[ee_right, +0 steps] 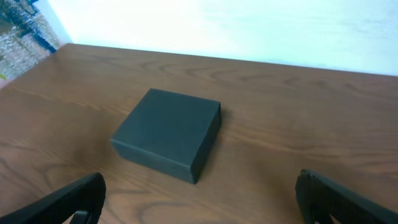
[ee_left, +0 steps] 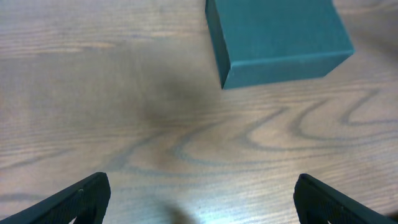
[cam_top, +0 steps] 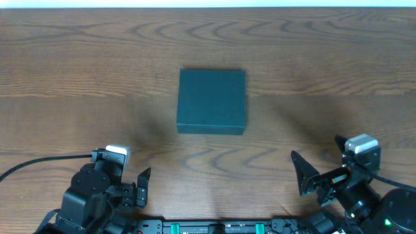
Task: Pack container
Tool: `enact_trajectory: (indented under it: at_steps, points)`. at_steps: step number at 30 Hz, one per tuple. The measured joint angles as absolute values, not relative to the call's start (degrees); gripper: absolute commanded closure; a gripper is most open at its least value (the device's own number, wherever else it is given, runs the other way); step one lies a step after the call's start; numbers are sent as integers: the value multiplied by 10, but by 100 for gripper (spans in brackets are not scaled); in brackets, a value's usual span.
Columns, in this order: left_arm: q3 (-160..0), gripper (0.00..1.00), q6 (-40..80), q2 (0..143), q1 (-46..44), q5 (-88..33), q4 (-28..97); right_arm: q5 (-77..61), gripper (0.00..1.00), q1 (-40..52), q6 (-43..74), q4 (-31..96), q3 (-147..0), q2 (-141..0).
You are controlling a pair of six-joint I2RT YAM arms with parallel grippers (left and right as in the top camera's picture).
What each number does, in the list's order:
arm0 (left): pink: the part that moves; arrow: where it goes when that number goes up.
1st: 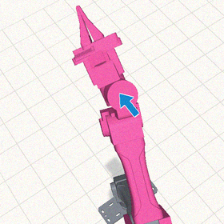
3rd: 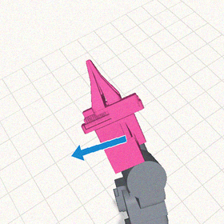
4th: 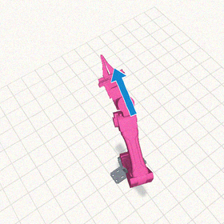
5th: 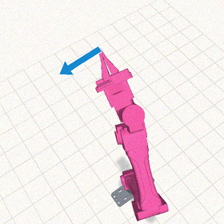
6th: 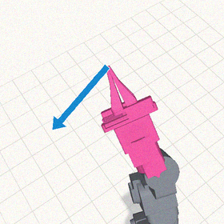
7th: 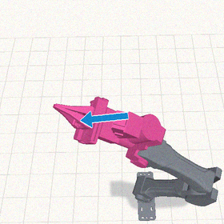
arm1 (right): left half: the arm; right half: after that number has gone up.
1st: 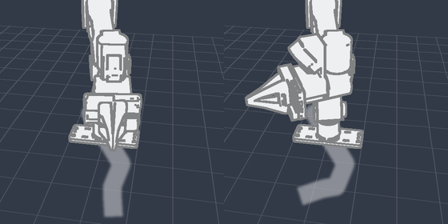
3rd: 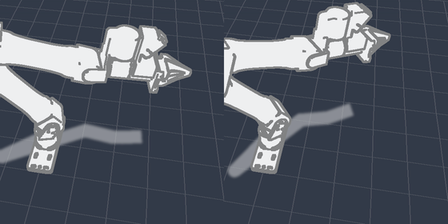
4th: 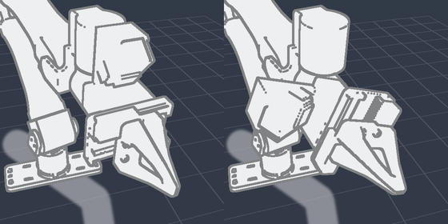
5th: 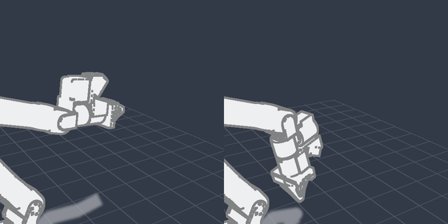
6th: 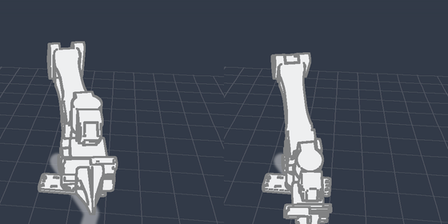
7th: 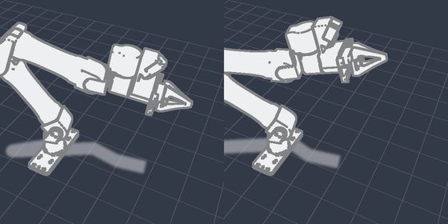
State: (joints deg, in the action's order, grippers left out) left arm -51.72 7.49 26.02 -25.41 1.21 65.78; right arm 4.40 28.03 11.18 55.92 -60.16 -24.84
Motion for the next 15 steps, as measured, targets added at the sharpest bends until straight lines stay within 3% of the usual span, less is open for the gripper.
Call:
enact_trajectory:
  at_steps: [15]
  points:
    - [-517, 5, 75, 260, -254, 12, 690, 51, 1, 280, 126, 631, -601, -248]
